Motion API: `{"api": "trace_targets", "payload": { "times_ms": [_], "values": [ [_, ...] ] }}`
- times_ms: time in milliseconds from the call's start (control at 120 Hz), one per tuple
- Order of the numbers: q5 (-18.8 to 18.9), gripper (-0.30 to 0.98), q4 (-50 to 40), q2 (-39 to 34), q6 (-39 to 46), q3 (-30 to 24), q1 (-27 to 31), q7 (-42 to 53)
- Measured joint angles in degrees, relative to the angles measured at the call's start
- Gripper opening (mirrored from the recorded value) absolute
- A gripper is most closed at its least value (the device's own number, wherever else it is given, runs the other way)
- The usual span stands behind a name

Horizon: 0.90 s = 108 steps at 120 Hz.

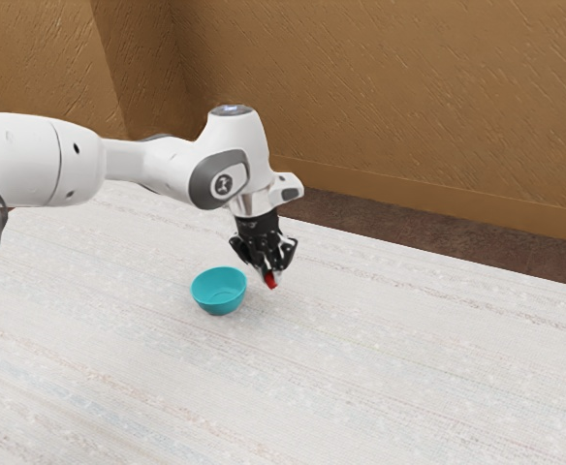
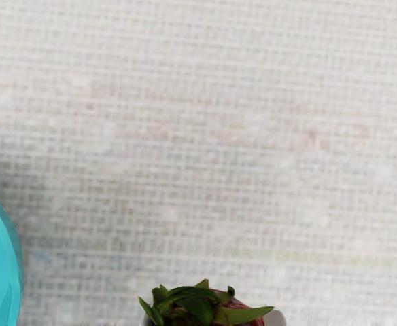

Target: Take strawberry from the bowl

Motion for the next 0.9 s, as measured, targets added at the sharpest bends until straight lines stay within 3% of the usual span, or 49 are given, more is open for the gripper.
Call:
{"api": "trace_targets", "payload": {
  "times_ms": [267, 400, 542, 742, 900],
  "values": [
    [0.28, -0.02, 1.04, 4.76, 0.34, -0.14, -2.96, -0.83],
    [-0.18, 0.25, 1.74, 5.19, 0.44, -0.38, -3.37, -0.41],
    [-0.02, 0.46, 1.41, 0.33, 0.42, -0.36, -3.41, 0.23],
    [1.07, 0.60, 1.49, -10.97, -2.35, 0.11, -2.88, 0.86],
    [2.44, 0.64, 11.27, -13.54, -11.80, 0.54, -2.84, 1.22]
  ]
}}
